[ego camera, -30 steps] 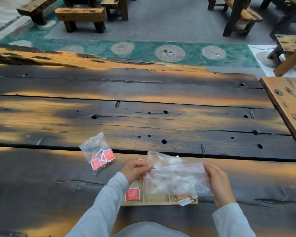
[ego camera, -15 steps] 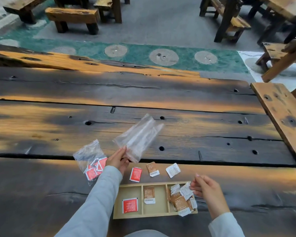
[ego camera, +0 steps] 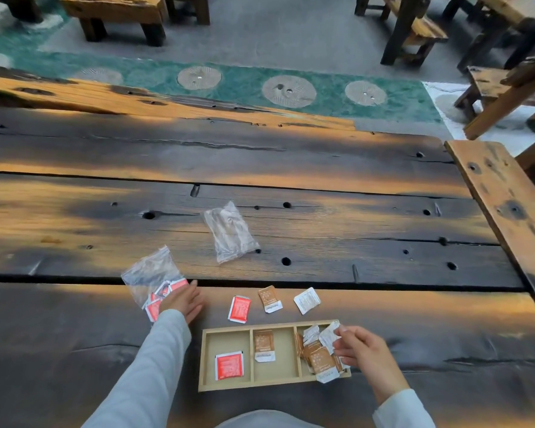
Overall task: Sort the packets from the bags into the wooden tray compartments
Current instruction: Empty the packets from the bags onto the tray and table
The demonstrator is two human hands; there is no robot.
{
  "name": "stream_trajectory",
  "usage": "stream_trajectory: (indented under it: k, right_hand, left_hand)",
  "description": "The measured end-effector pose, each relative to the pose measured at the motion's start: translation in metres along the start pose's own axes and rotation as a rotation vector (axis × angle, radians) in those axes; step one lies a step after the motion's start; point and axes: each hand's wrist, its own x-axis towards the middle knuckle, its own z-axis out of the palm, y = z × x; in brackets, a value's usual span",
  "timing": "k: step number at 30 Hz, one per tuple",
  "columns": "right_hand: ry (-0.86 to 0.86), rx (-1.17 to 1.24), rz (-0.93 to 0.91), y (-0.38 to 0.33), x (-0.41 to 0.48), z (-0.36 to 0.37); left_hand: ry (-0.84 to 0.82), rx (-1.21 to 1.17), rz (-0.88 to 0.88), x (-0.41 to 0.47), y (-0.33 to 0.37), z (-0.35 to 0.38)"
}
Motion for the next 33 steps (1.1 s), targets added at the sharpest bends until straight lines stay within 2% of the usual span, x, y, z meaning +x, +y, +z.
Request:
stream_trajectory:
  k: [4,11,13,16,21,26,28,31,33]
  right_hand:
    - [-0.007,-0.021,0.009,0.001,-0.001,0.003]
    - [-0.028,-0.077,0.022,-0.003,-0.004,0.021]
    - [-0.027,-0.100,0.025,-0.004,-0.005,0.026]
    - [-0.032,-0.152,0.026,-0.006,-0.004,0.032]
    - [-0.039,-0.185,0.020,-0.008,-0.006,0.042]
    - [-0.062,-0.210,0.022,-0.009,-0.007,0.057]
    - [-0.081,-0.222,0.026,-0.010,-0.007,0.063]
    - [-0.120,-0.236,0.028,-0.012,-0.007,0.073]
    - [-0.141,-0.244,0.018,-0.013,-0.007,0.079]
  left_hand:
    - [0.201,0.024,0.017,0.020,0.008,-0.052]
    - [0.495,0.154,-0.137,0.034,-0.002,-0.077]
    - [0.531,0.248,-0.159,0.033,-0.005,-0.074]
    - [0.549,0.262,-0.126,0.032,-0.003,-0.067]
    - [0.497,0.307,-0.160,0.035,0.006,-0.059]
    - [0.372,0.283,-0.056,0.038,0.005,-0.066]
    - [0.290,0.167,0.013,0.039,0.004,-0.068]
    - [0.086,-0.139,0.060,0.017,0.010,-0.064]
    - [-0.038,-0.226,0.087,-0.007,0.012,-0.062]
